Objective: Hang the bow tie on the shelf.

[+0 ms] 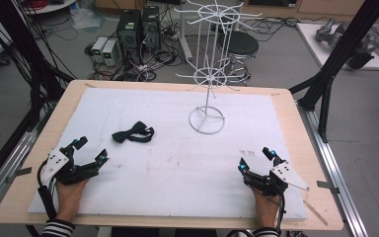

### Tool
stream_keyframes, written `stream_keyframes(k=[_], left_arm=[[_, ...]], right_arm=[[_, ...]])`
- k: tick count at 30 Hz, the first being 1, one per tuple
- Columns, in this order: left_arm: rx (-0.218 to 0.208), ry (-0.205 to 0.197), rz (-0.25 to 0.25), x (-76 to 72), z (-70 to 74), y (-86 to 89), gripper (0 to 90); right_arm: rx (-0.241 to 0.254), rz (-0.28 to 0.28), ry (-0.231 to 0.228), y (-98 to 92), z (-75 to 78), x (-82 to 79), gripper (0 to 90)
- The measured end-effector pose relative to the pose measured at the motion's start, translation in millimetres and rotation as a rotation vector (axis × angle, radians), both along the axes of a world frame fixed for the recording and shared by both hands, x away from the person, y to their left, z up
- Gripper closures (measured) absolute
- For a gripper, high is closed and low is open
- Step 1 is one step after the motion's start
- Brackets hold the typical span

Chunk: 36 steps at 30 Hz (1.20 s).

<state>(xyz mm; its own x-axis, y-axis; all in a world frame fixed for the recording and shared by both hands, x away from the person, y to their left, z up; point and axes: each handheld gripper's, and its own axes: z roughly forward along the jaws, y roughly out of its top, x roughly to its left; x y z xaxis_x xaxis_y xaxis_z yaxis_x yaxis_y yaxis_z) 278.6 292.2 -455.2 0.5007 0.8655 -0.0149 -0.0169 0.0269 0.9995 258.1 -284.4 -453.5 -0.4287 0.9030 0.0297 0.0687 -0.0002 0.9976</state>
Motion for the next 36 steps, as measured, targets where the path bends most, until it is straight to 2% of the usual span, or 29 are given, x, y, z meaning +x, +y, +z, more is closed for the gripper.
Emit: stream_keyframes(k=[9,11,21,28,36], left_arm=[[0.001,0.006,0.001,0.5,0.2,0.0,13.0],[0.001,0.011,0.003,1.0,0.4,0.0,13.0],[0.001,0.009,0.011,0.6,0.4,-0.4,13.0],[0.018,0.017,0.018,1.5,1.2,-2.6,12.9],[0.037,0.051,0.010,4.9,5.5,-4.1,12.9]], right_arm=[[-0.003,-0.002,-0.008,0.5,-0.2,-0.8,8.7],[-0.016,-0.005,-0.024,1.0,-0.4,-1.5,8.8],[-0.013,-0.011,-0.017,1.4,-0.3,-1.5,8.8],[-0.015,-0.015,-0.017,1.7,-0.3,-1.6,8.8],[-0.015,-0.015,-0.017,1.8,-0.3,-1.6,8.8]])
